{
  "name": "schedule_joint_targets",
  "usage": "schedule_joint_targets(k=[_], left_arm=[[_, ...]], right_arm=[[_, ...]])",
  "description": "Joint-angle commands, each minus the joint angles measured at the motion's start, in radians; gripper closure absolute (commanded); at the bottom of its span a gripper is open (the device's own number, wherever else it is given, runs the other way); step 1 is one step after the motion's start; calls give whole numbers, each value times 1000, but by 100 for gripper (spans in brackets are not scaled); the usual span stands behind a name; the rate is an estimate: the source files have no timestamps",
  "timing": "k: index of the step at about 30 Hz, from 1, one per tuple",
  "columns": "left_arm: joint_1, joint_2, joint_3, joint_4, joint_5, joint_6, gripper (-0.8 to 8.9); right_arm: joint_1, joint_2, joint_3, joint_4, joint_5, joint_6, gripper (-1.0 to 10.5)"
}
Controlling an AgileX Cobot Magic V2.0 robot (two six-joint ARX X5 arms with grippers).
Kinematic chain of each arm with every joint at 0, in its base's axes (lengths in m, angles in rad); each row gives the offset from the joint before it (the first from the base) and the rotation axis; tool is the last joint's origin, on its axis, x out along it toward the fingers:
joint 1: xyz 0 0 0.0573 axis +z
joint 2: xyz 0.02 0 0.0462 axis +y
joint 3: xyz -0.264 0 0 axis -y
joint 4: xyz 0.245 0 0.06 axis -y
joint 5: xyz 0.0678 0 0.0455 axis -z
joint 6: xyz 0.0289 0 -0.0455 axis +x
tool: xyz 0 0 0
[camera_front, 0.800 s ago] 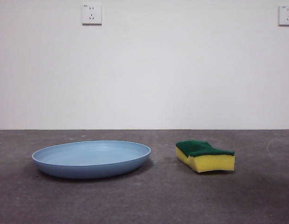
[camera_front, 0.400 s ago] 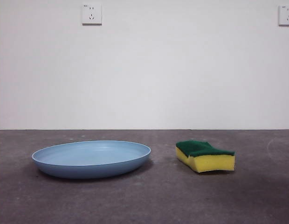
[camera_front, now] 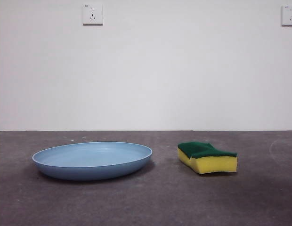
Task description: Pick up the plate,pick up the cloth,clean the plate with the cloth
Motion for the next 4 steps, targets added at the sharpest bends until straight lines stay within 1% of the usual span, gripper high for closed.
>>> schedule_joint_targets(k=[1, 4], left_arm=[[3, -3, -13, 4, -3, 4, 817], [3, -3, -13, 4, -3, 4, 817]], right_arm=[[1, 1, -9, -8, 3, 10, 946], [1, 1, -9, -8, 3, 10, 946]])
